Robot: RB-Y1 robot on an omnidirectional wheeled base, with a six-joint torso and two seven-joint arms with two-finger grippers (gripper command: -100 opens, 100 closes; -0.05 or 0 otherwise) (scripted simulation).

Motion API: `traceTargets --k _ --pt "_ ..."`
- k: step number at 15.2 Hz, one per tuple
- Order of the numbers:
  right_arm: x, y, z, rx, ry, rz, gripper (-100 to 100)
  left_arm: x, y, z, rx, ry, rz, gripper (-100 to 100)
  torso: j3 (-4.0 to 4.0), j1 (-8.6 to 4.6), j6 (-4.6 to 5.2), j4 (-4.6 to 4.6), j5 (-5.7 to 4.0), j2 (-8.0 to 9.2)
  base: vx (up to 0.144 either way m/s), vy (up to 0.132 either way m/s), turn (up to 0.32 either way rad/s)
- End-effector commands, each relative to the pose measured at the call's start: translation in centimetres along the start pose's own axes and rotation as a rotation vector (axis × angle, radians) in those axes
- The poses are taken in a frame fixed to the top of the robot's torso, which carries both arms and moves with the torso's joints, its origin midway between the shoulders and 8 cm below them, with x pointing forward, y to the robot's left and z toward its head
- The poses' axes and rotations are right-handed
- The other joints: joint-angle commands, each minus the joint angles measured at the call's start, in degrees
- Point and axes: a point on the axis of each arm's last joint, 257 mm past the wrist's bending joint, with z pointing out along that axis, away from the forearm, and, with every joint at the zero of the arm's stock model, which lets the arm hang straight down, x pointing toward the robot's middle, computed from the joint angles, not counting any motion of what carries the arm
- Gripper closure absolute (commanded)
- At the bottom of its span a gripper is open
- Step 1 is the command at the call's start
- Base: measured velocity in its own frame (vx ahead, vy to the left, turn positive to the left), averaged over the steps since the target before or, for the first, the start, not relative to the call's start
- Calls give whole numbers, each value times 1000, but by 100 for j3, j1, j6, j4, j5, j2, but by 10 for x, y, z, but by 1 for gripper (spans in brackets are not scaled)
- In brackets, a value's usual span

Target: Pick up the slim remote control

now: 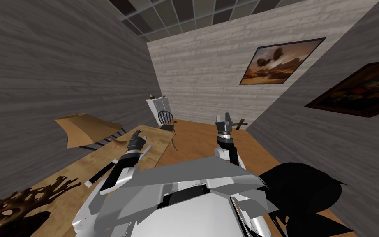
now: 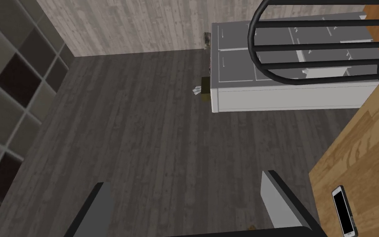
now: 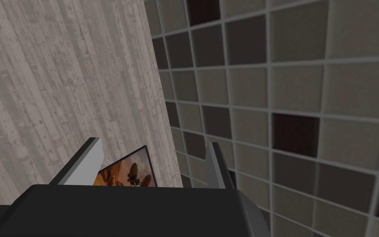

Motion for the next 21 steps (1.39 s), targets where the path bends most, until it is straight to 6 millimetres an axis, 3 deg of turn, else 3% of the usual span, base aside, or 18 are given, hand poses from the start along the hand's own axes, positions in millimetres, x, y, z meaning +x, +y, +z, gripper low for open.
traceTargets --k 1,3,4,7,8,10,11,13,14,16,17,18,19,21 --pt "0 0 0 0 0 0 0 -18 27 -3 -80 -31 -13 -100 0 0 0 0 0 0 37 -6 -80" --pt "0 0 0 0 0 0 0 -19 31 -3 -96 -33 -14 -100 0 0 1 0 0 -1 34 -5 -72" --pt "0 0 0 0 0 0 0 -36 52 -8 -160 -63 -28 -100 0 0 0 0 0 1 39 -5 -96" --pt "0 0 0 0 0 0 0 -56 80 -16 -251 -100 -44 -100 -2 2 3 0 0 -4 48 -4 -121" --pt "0 0 0 0 0 0 0 -74 98 -24 -306 -134 -62 -100 -4 2 1 -1 0 -7 67 1 -125" --pt "0 0 0 0 0 0 0 -75 104 -26 -332 -138 -63 -100 -5 2 0 -2 1 -9 51 3 -61" --pt "0 0 0 0 0 0 0 -94 123 -36 -391 -176 -84 -100 -3 2 0 -1 0 -6 45 -2 -112" --pt "0 0 0 0 0 0 0 -94 128 -38 -411 -179 -85 -100 -3 2 0 -1 0 -5 38 1 -72" --pt "0 0 0 0 0 0 0 -113 145 -50 -466 -218 -107 -100 -1 1 -1 0 0 -1 41 -4 -103" --pt "0 0 0 0 0 0 0 -114 150 -53 -488 -222 -109 -100 -1 0 2 0 0 -3 40 2 -75" --pt "0 0 0 0 0 0 0 -132 166 -66 -542 -264 -134 -100 -1 1 0 0 0 -1 41 4 -116" --pt "0 0 0 0 0 0 0 -132 171 -69 -565 -268 -135 -100 0 2 1 0 -1 -1 48 6 -112" --pt "0 0 0 0 0 0 0 -150 182 -81 -604 -307 -161 -100 -1 4 1 0 0 -3 58 10 -142" --pt "0 0 0 0 0 0 0 -150 190 -88 -640 -315 -165 -100 -4 5 1 -1 1 -8 52 11 -64"
